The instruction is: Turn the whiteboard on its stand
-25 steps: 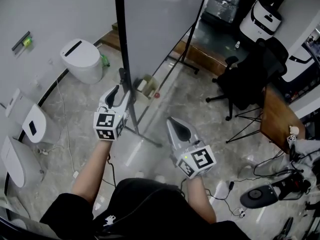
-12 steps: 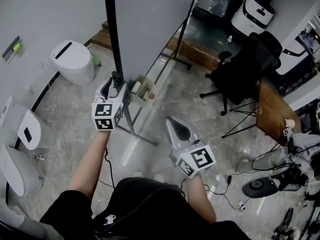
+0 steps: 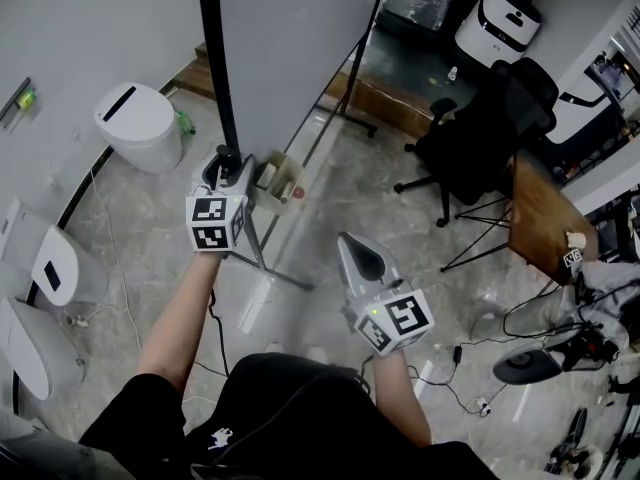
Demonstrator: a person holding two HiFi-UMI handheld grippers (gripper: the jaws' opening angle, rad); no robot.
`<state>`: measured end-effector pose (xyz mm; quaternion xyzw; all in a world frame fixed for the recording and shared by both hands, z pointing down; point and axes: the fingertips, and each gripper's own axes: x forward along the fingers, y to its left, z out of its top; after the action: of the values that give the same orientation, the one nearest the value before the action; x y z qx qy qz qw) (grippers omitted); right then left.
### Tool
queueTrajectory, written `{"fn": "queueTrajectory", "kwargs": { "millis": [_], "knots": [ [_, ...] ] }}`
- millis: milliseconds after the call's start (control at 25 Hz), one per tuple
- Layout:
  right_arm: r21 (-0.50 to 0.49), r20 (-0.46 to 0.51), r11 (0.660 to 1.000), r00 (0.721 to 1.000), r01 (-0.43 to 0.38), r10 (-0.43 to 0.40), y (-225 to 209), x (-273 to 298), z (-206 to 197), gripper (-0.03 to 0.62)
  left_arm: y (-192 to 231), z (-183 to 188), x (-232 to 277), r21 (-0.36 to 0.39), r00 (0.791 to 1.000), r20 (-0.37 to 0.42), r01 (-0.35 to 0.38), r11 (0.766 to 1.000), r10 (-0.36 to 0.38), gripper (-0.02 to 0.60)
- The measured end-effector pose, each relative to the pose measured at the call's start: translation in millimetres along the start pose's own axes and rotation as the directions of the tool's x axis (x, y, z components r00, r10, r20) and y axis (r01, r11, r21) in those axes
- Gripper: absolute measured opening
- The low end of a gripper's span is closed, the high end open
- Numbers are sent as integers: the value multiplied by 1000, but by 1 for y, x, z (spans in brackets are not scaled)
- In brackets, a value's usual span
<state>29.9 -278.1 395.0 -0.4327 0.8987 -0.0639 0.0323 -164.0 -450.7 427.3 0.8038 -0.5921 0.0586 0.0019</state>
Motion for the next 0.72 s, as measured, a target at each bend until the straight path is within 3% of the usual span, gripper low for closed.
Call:
{"fn": "queueTrajectory", "kwargs": {
  "millis": [160, 720],
  "knots": [
    [1, 1, 1000, 1000, 7, -7, 2, -2, -2, 9, 5, -3, 0, -18, 1000, -9, -5, 1000, 5, 195],
    [10, 6, 1000, 1000, 15, -15, 11, -15, -8, 9, 6, -8, -3, -43, 1000, -28, 5, 999, -6, 189]
  ]
}}
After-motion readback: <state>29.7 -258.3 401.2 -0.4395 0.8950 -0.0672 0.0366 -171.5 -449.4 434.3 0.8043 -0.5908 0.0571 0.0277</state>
